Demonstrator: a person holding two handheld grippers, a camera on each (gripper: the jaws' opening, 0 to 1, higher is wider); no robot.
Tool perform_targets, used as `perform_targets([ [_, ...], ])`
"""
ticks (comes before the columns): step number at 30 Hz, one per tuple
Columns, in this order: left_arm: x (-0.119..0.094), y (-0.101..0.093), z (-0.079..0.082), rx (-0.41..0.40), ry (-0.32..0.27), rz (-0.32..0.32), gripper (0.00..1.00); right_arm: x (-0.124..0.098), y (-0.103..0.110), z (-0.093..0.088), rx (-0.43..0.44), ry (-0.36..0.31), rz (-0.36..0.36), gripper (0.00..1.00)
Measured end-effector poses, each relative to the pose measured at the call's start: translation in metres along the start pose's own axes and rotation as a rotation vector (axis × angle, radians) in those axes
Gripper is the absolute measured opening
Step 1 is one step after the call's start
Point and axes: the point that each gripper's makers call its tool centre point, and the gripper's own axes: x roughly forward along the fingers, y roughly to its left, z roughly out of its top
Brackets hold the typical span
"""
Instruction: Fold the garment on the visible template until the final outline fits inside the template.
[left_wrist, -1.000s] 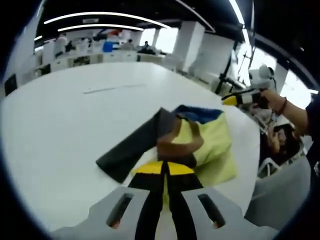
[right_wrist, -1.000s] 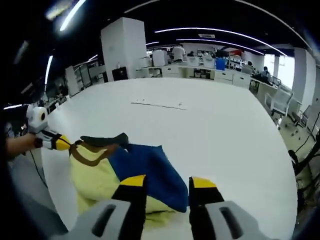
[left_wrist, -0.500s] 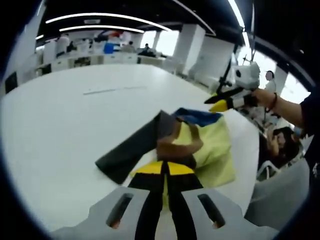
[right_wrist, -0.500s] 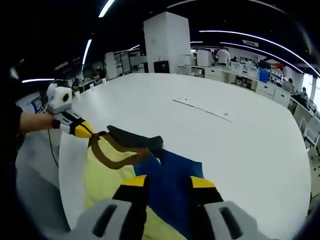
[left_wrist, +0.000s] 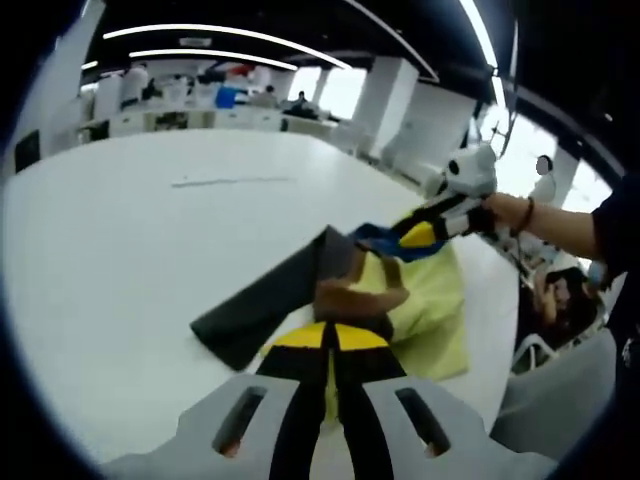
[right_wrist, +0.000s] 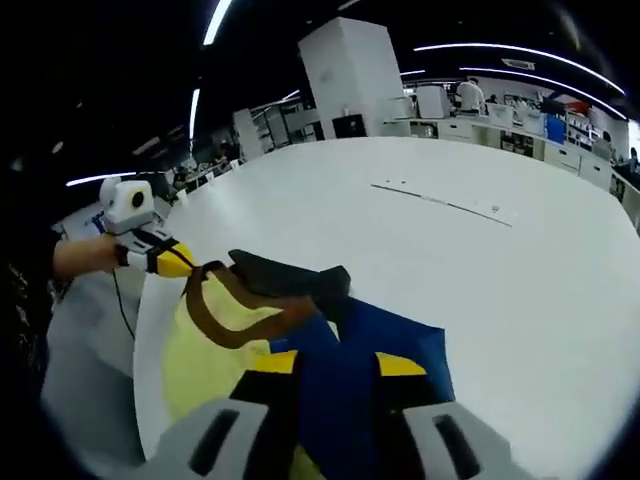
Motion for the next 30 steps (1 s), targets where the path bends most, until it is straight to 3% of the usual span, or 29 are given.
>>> perform_targets([
  [7, 0.001, 0.001, -0.001, -0.001, 0.007, -0.001, 0.00, 0.005, -0.004, -0.009, 0.057, 0.028, 0.027, 0.18],
  [13, 0.003, 0.003, -0.003, -0.003, 0.013, 0.003, 0.00, 0.007, -0.001, -0.008, 0.083, 0.021, 0.042, 0.00],
  [21, 0.005, 0.004, -0.003, -0.012, 0.010, 0.008, 0.00, -0.002, 0.003, -0.002, 0.084, 0.006, 0.022, 0.00],
  [25, 0.004, 0.004, 0.000, -0.015, 0.005, 0.014, 0.00, -0.013, 0.003, 0.014, 0.017, -0.053, -0.019, 0.00],
  [30, 0.002, 0.004, 0.022, -0.002, -0.050, 0.021, 0.00, -0.030, 0.002, 0.044, 0.009, -0.169, -0.054, 0.00],
])
